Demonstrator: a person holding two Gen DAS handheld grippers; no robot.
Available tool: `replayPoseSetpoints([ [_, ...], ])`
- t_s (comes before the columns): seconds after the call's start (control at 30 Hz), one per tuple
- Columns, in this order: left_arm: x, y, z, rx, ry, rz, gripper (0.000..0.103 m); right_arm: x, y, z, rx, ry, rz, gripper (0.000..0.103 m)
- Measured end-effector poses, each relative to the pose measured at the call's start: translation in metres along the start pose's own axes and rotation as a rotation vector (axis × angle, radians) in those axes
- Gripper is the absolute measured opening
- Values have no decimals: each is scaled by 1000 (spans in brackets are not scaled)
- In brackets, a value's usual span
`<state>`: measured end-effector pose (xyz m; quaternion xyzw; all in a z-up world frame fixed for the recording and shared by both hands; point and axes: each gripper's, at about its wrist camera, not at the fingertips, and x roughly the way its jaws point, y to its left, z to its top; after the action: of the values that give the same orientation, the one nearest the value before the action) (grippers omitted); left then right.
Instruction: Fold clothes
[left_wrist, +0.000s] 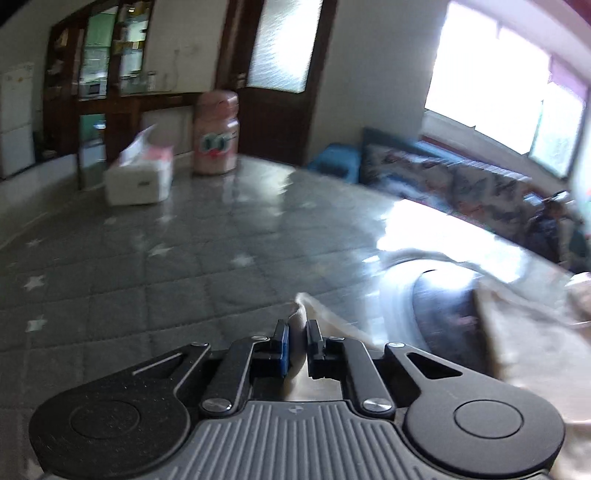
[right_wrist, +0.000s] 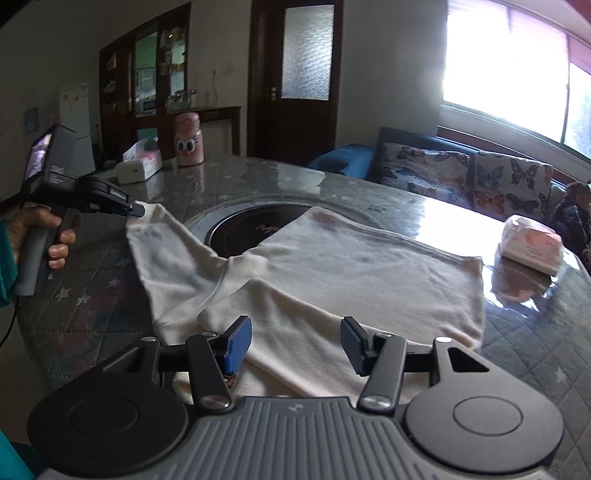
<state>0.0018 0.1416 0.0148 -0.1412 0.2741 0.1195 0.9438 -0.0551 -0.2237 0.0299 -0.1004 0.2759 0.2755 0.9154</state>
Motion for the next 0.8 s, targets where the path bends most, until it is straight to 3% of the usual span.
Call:
replayPoseSetpoints([
  [0.2, -42, -62, 10, 49, -26, -260, 10, -15, -22, -10, 65, -25, -51, 54],
  [0.4, -72, -145, 3, 177, -14, -491, 10, -30, -48, -24, 139, -45, -104, 54],
  [0.63, -76, -218, -25, 264, 60, -648, 10, -45, -73, -40, 215, -57, -152, 54],
  [0.8, -64, -247, -52, 317, 151, -697, 10, -49, -83, -45, 244, -58, -173, 54],
])
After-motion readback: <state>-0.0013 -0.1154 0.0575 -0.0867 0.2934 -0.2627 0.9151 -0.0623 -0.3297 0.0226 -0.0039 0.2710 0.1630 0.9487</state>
